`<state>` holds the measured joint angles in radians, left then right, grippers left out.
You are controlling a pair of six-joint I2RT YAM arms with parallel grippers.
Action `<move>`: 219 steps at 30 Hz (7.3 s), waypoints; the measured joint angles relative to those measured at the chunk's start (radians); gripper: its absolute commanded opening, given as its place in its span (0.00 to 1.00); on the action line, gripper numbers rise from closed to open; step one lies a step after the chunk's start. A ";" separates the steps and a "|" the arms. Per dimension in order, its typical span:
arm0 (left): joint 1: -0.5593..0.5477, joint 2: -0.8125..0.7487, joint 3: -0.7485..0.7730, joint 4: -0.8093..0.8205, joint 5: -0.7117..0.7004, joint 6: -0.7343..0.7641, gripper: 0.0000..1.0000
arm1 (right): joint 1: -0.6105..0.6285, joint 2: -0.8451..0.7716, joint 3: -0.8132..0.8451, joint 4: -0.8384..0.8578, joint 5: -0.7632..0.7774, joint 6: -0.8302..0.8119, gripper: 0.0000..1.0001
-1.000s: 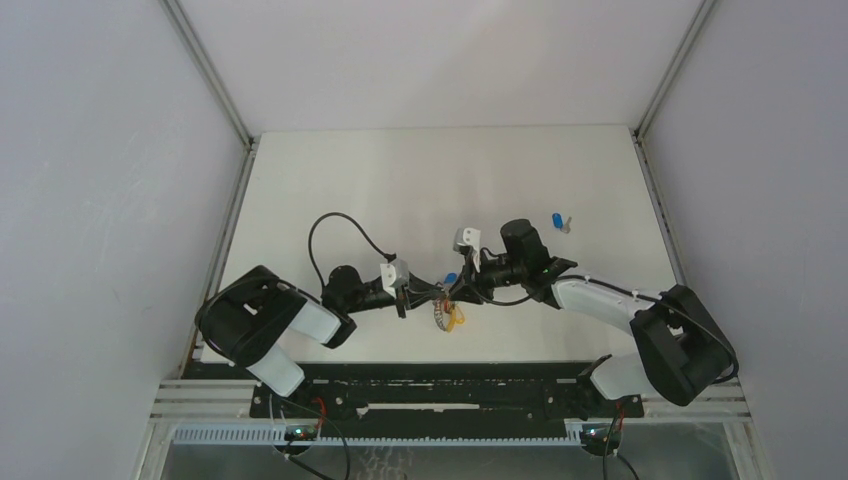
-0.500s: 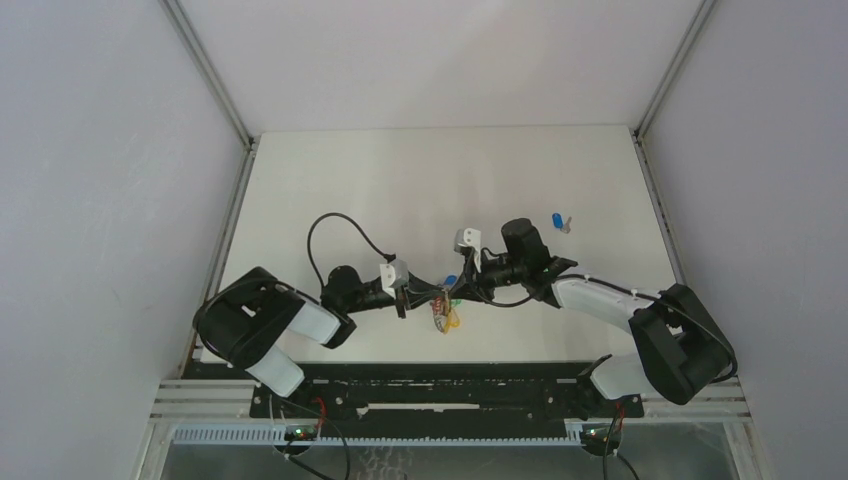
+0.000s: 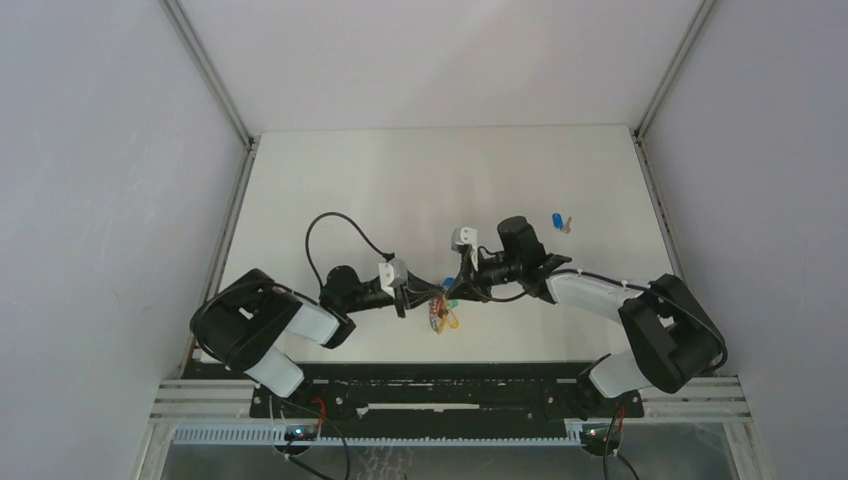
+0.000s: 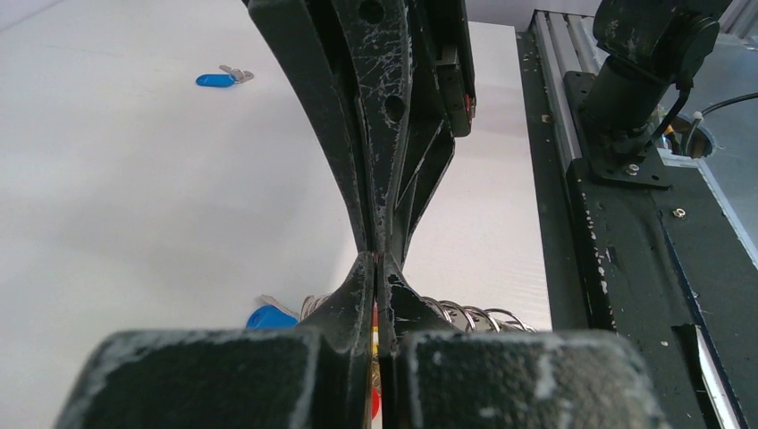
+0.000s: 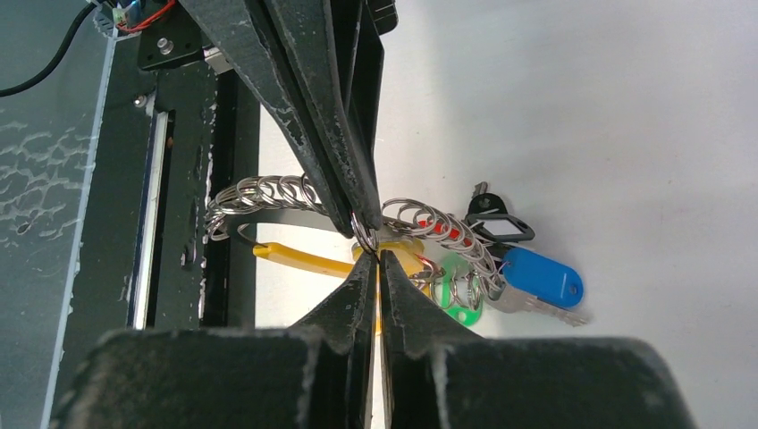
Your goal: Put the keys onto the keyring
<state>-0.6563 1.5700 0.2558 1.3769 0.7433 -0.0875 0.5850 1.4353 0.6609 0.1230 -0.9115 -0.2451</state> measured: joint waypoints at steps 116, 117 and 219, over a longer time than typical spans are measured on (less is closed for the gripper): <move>-0.006 -0.207 -0.199 0.051 -0.234 0.021 0.27 | 0.378 0.355 0.855 -1.114 0.772 -0.307 0.00; -0.006 -0.202 -0.199 0.051 -0.231 0.021 0.27 | 0.378 0.355 0.855 -1.112 0.772 -0.311 0.00; 0.097 -0.087 -0.131 0.075 -0.016 -0.005 0.28 | 0.348 0.171 0.632 -0.867 0.614 -0.426 0.00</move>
<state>-0.5591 1.4826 0.1249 1.4517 0.7269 -0.0921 0.9333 1.6062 1.2926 -0.7441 -0.2977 -0.6708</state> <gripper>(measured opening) 0.287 0.008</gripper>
